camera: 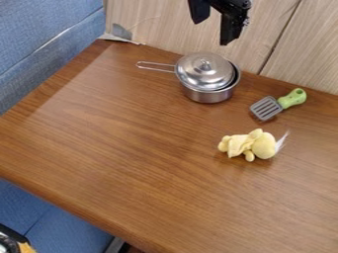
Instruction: Take the spatula and put it to the left side of the pot
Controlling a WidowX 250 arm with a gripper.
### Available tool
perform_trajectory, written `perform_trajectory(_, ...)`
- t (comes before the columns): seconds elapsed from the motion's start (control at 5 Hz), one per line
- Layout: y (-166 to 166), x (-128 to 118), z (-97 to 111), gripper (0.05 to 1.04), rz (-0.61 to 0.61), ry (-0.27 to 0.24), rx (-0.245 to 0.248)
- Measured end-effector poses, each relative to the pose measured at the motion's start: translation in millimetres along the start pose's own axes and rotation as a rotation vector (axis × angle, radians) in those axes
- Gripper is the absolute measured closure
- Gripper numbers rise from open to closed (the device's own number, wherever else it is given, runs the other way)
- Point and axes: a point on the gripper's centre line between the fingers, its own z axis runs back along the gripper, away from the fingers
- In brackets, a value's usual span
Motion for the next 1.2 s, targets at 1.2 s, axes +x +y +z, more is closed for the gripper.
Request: perform_trajectory(1.2,-88,41,-100,0.083,-0.087,0.171,-0.149)
